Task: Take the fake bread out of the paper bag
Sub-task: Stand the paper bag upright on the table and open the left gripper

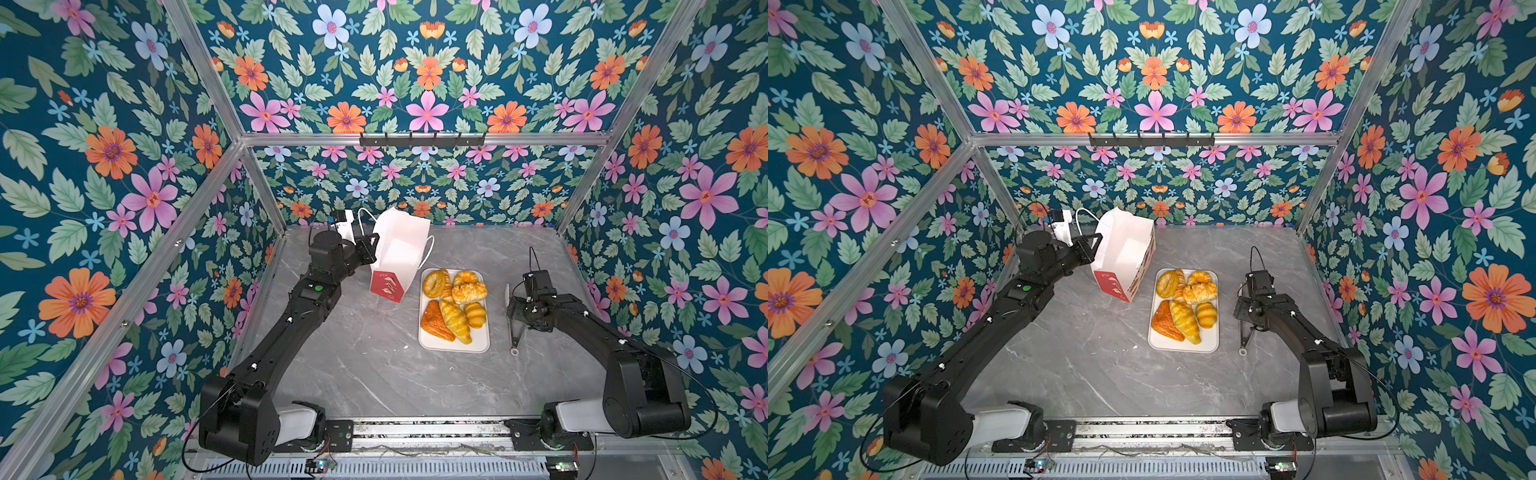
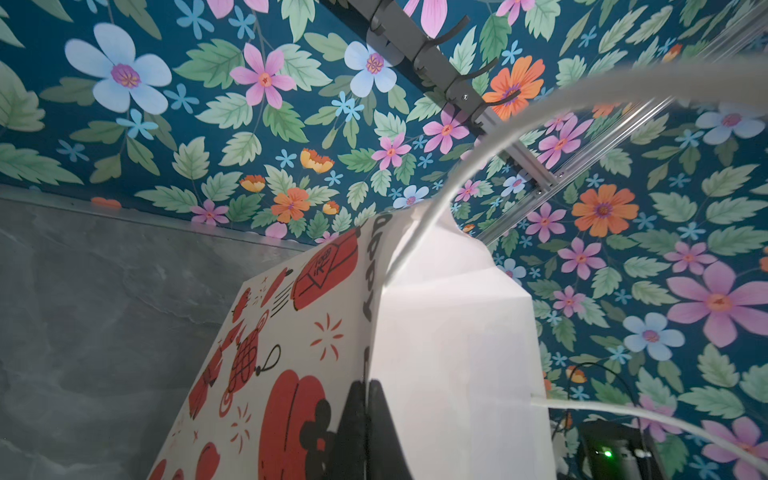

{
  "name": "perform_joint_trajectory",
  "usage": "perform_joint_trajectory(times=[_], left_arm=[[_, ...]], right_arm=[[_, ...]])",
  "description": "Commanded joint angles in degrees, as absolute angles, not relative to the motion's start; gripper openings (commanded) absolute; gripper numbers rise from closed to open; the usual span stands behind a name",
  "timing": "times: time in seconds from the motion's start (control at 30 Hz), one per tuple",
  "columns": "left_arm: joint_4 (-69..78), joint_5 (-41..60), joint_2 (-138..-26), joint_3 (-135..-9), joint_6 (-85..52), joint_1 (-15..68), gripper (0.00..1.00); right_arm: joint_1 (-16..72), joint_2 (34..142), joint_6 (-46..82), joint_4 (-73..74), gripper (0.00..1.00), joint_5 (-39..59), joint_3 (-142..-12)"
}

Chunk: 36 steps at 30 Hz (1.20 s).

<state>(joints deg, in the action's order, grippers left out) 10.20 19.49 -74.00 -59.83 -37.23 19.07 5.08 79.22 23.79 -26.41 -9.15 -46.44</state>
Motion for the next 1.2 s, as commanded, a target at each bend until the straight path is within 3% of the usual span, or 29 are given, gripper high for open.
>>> perform_joint_trajectory(times=[0.0,0.23,0.9,1.17], left_arm=[[13.3,22.3,-73.8,-58.7,-45.7,19.0,0.0],[16.0,23.2,-74.7,-56.2,-50.6,19.1,0.0],[5.9,18.6,-73.1,-55.5,-46.8,17.6,0.0],[0.4,16.0,-72.9,-57.7,-42.6,15.1,0.25]], right_arm=[[5.1,78.8,23.0,-26.5,0.87,-9.9,-46.4],[5.1,79.5,22.9,-25.7,0.87,-9.4,-46.3],[5.1,81.3,22.8,-25.8,0.87,-8.7,-46.9],[5.1,81.0,23.0,-25.7,0.87,-8.6,-46.6]])
